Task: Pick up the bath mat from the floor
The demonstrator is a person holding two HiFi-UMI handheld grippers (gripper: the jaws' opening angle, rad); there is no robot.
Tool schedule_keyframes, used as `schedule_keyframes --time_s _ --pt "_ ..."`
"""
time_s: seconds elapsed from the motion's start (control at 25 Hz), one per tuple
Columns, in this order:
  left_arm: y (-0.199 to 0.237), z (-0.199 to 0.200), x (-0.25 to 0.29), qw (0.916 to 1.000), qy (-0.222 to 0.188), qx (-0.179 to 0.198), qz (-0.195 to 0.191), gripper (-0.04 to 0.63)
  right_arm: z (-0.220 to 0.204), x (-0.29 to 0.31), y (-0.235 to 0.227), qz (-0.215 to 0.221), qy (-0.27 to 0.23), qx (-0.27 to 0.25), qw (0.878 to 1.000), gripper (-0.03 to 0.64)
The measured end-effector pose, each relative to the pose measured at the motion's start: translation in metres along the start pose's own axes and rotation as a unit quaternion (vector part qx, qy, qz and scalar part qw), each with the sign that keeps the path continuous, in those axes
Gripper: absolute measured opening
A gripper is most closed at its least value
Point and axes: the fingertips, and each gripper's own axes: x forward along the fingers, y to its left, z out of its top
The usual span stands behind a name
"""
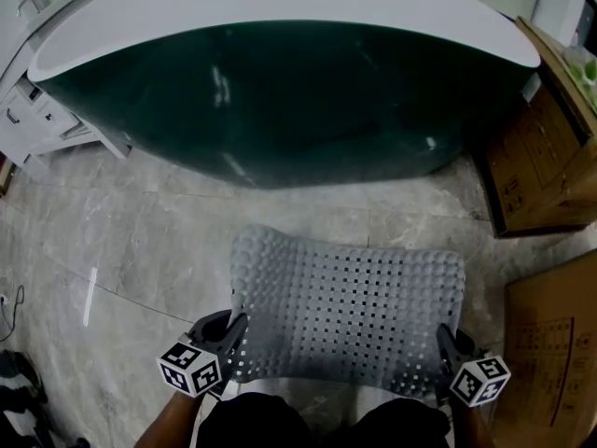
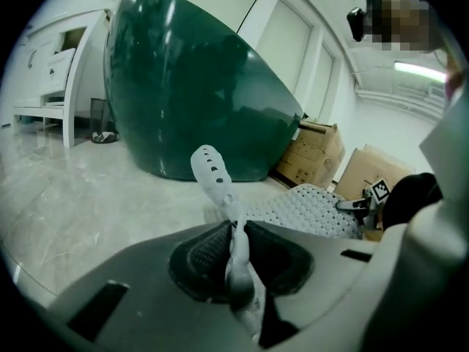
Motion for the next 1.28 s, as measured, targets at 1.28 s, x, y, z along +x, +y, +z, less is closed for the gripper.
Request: schedule_keyframes --time_s 1.28 --pt "-0.094 0.311 -0.222 0.9918 -0.101 0.031 0.072 0.051 0.308 -0.16 0.154 0.051 -0.095 -0.008 0.994 0.046"
